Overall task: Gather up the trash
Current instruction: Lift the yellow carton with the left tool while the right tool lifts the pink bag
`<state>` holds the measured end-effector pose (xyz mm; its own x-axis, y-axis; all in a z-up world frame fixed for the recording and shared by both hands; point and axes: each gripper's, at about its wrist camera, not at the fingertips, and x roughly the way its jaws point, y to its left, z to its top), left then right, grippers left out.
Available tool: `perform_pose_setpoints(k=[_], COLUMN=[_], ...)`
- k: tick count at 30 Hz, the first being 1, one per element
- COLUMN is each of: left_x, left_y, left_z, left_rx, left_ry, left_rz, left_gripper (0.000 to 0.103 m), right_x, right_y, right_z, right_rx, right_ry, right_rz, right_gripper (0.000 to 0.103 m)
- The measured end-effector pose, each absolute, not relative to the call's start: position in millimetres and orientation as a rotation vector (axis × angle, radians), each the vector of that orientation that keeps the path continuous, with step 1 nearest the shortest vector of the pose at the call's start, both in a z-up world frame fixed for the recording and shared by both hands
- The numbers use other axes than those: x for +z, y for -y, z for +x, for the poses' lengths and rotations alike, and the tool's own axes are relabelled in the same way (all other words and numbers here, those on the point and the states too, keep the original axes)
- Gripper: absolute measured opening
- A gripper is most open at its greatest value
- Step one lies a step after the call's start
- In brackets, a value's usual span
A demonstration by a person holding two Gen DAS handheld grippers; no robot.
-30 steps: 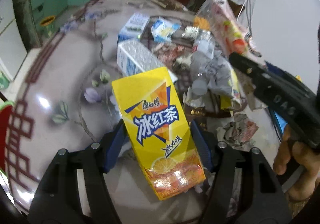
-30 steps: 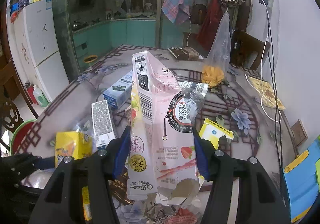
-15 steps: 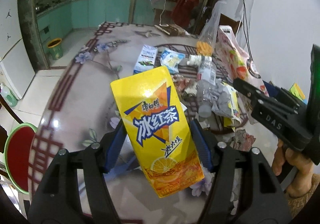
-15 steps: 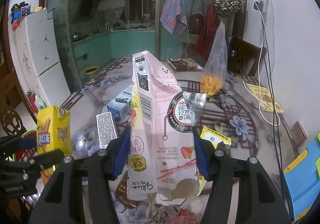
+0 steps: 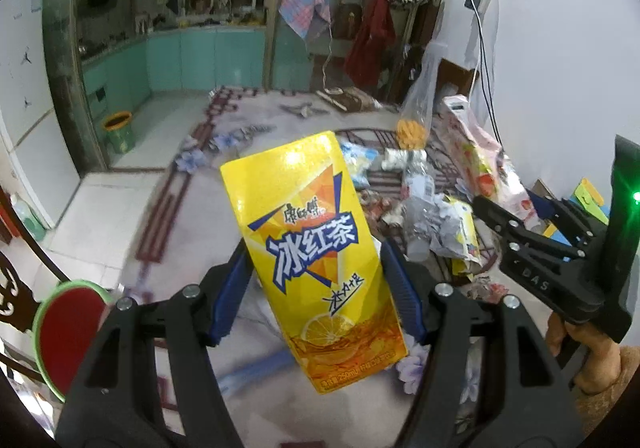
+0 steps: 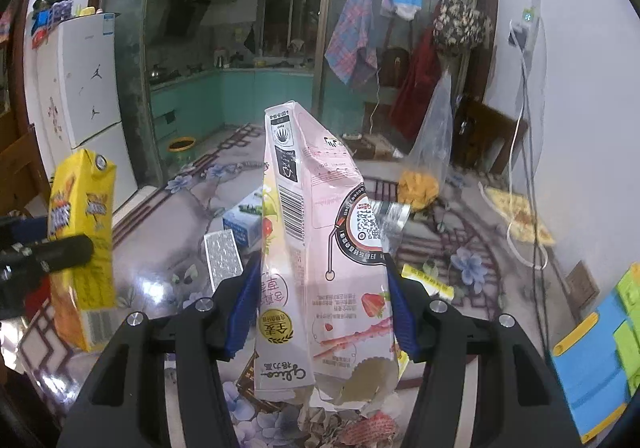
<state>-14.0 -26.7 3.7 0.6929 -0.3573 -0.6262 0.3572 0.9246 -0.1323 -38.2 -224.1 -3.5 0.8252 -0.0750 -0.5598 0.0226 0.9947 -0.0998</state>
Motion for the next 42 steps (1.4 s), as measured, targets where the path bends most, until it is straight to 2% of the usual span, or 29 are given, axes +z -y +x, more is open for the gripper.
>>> perform_pose_setpoints(k=[20,42], left_x=[20,22], left_y=[-65,-123], left_z=[-30,-36], left_rx=[-0.296,-0.260], left_ry=[-0.638,-0.645], left_rz=[-0.053,-0.110], left_gripper=[0.063,0.063], right_x=[13,-7], right_y=[149,65], right_z=[-66,-48], right_rx=[0.001,0.129], right_ry=[-0.587,-0.650], right_rz=[-0.005,-0.038], right_gripper=[0.056,0.057])
